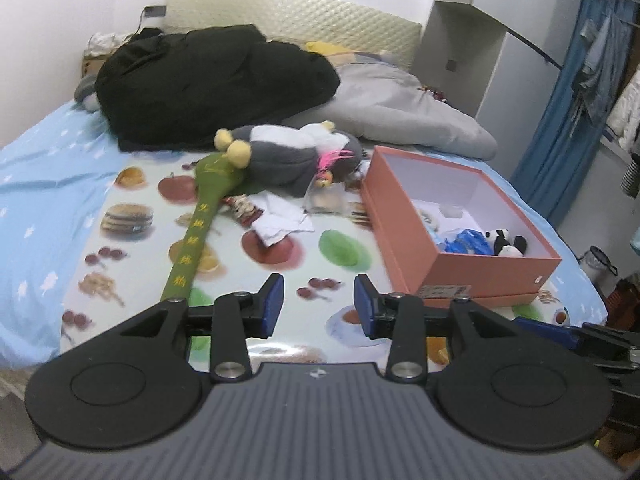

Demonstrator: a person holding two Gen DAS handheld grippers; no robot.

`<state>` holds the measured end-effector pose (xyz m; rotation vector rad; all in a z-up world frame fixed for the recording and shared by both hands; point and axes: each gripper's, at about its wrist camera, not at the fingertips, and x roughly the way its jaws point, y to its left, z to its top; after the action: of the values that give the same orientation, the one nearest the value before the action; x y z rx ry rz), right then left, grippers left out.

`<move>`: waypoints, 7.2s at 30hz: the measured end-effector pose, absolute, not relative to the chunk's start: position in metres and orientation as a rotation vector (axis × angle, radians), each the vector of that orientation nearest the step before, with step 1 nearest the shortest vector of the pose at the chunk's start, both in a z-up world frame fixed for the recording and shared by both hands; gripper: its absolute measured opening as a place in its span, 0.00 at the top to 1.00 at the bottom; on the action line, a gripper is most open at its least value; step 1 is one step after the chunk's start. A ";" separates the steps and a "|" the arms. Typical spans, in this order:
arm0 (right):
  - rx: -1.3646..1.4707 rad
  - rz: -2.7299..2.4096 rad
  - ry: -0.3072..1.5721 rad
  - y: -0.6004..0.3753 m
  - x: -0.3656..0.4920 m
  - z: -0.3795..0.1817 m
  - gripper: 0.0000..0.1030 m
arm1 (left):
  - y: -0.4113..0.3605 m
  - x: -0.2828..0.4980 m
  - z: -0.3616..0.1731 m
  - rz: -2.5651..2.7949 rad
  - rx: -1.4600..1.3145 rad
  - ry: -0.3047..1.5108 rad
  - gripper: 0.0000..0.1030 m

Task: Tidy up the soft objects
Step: 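Move both open tools back toward the snack packet and white tissue, then grasp the red-white snack packet with the left tool while the right tool grasps the white tissue, then carry the snack packet and white tissue over the pink box with both tools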

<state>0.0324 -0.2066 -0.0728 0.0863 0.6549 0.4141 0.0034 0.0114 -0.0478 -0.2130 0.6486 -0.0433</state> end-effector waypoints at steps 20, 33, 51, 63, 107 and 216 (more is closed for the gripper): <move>-0.009 0.466 0.720 -0.153 0.140 -0.127 0.49 | 0.057 0.145 -0.119 0.006 -0.312 0.676 0.43; -0.049 0.505 0.718 -0.109 0.242 -0.185 0.34 | 0.093 0.266 -0.190 0.032 -0.376 0.750 0.42; -0.166 0.583 0.709 -0.061 0.336 -0.242 0.35 | 0.108 0.333 -0.221 0.086 -0.398 0.762 0.42; -0.161 0.656 0.741 -0.055 0.336 -0.241 0.84 | 0.096 0.342 -0.225 0.102 -0.386 0.775 0.62; -0.125 0.464 0.903 -0.141 0.178 -0.194 0.45 | 0.043 0.173 -0.187 -0.030 -0.339 0.869 0.75; 0.219 0.027 0.903 -0.415 0.310 -0.126 0.62 | -0.251 0.374 -0.122 -0.411 -0.049 0.954 0.56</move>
<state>0.3098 -0.4149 -0.1265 0.2186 0.9028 0.0267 0.3739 -0.2506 -0.1222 -0.0494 0.9537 -0.4110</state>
